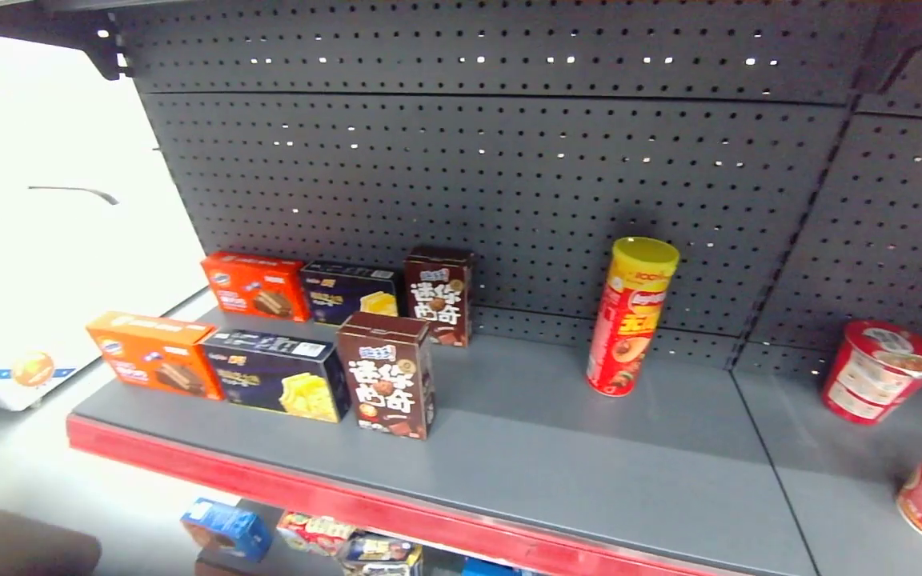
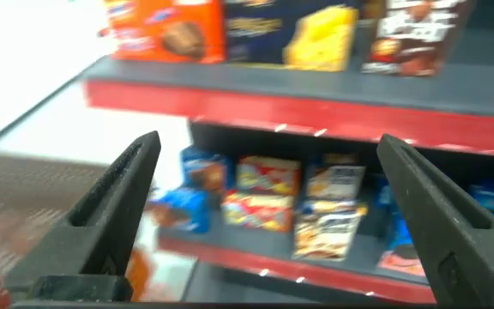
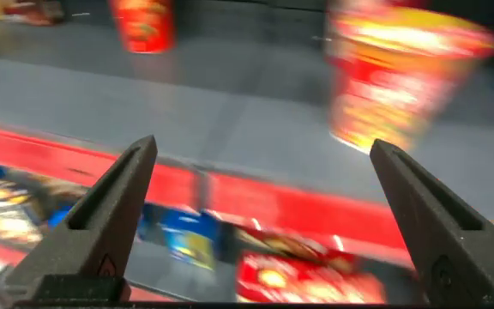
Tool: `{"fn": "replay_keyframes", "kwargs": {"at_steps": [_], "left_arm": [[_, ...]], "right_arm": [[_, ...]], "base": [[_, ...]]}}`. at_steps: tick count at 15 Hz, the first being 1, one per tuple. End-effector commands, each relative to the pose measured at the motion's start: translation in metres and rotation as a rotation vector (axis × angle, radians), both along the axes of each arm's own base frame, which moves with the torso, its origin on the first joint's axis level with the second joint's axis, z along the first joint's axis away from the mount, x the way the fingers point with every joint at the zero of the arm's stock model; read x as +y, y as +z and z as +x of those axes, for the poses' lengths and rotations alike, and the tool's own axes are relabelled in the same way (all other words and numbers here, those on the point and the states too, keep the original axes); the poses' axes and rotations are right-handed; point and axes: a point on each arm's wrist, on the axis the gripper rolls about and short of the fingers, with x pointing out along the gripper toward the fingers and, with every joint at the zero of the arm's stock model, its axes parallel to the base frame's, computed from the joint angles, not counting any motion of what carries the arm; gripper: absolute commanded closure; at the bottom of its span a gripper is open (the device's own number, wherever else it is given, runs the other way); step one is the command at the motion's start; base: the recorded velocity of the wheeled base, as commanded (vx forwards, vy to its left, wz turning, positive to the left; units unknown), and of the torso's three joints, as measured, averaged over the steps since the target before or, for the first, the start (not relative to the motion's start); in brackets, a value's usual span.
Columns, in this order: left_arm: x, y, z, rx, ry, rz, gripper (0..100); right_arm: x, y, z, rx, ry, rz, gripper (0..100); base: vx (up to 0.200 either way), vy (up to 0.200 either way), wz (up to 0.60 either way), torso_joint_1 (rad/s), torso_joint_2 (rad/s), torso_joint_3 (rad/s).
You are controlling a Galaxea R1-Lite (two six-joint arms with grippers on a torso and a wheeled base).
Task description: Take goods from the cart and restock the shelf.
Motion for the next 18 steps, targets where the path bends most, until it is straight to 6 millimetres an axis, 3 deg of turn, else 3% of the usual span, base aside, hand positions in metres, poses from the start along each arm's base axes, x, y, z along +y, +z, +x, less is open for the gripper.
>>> {"fn": "replay_keyframes", "kwargs": {"at_steps": [1,14,18], "left_arm": [[0.0000,0.0000,0.0000,0.000,0.000,-0.001,0],[0.0000,0.0000,0.0000,0.000,0.001,0.001,0],[0.0001,0.0000,0.0000,0.000,0.008,0.001,0]], "right_arm": [[0.0000,0.0000,0.0001,0.001,0.000,0.000,0],[0.0000,0.0000,0.0001,0.001,0.000,0.000,0],[0.0000,0.0000,0.0001,0.001,0.000,0.002,0]], "base": [[0.000,0.000,0.60,0.007,0.00,-0.002],[0.000,0.000,0.60,0.002,0.00,0.002],[0.000,0.000,0.00,0.000,0.00,0.000]]}}
